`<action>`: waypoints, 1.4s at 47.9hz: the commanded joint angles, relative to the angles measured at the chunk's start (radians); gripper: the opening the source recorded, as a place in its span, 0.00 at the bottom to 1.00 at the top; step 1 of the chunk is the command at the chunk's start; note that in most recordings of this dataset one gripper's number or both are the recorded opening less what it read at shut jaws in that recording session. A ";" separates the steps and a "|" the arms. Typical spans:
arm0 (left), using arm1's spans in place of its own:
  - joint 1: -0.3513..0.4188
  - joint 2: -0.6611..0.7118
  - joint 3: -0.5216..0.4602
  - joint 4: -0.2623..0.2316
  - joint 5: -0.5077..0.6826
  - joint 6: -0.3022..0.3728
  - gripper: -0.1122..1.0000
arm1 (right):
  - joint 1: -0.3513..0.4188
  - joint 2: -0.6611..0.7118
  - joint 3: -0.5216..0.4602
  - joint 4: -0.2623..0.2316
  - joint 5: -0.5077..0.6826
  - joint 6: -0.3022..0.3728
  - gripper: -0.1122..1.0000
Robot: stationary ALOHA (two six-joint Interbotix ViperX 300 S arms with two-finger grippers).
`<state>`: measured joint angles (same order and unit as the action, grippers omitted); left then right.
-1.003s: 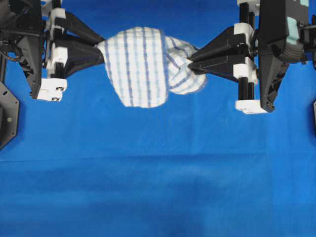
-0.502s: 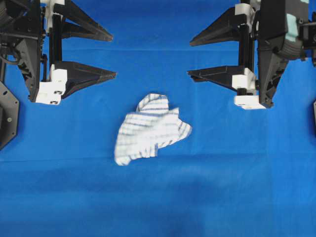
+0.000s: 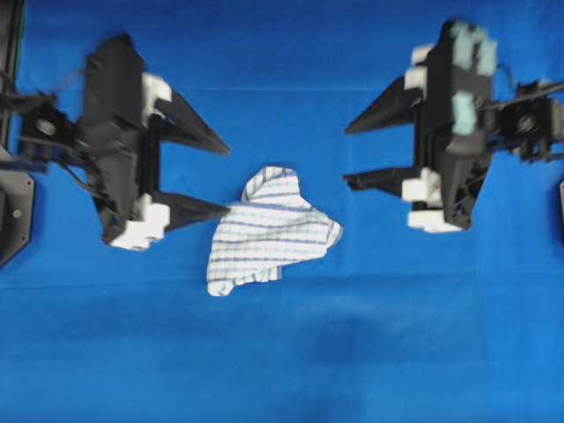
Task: Lift the towel with both arms.
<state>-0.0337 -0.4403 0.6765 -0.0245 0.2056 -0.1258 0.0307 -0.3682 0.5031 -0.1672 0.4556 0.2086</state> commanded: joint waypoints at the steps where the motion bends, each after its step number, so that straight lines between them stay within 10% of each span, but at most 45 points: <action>1: -0.020 0.032 0.011 0.000 -0.035 -0.002 0.90 | 0.011 0.021 0.018 -0.002 -0.038 0.017 0.67; 67: -0.181 0.525 0.138 -0.006 -0.276 -0.005 0.89 | 0.037 0.572 0.075 0.075 -0.344 0.044 0.65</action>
<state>-0.2178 0.0890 0.8207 -0.0276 -0.0675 -0.1289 0.0660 0.2163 0.5890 -0.0936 0.1243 0.2531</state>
